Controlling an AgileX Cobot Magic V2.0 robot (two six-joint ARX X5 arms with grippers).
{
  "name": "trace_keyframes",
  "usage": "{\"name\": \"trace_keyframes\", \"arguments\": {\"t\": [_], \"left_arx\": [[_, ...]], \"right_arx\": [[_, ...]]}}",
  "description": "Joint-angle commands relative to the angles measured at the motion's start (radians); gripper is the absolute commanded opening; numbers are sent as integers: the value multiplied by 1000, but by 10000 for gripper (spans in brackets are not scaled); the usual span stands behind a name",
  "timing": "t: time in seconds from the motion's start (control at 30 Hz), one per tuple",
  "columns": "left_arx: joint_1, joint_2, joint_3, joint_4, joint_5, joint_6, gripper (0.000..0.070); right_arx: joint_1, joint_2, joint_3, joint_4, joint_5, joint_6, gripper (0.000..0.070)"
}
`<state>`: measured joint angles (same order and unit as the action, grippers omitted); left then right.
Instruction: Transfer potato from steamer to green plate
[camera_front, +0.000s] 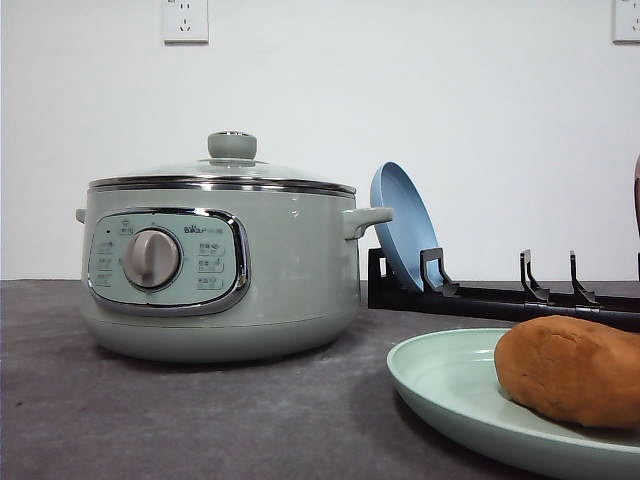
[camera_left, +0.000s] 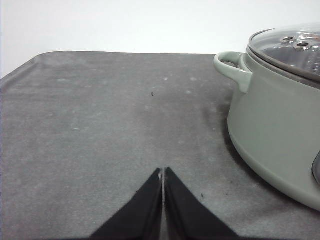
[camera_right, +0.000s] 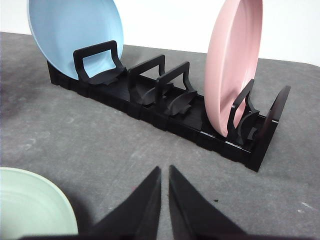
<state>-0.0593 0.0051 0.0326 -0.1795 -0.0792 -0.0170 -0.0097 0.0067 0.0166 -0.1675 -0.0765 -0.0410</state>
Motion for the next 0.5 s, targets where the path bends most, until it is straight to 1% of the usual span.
{"name": "trace_keyframes", "arguments": {"t": [0.0, 0.47], "left_arx": [[0, -2, -21, -7, 1, 5, 0], [0, -2, -21, -7, 1, 5, 0]], "right_arx": [[-2, -3, -5, 5, 2, 19, 17], [-2, -3, -5, 12, 2, 19, 17]]}}
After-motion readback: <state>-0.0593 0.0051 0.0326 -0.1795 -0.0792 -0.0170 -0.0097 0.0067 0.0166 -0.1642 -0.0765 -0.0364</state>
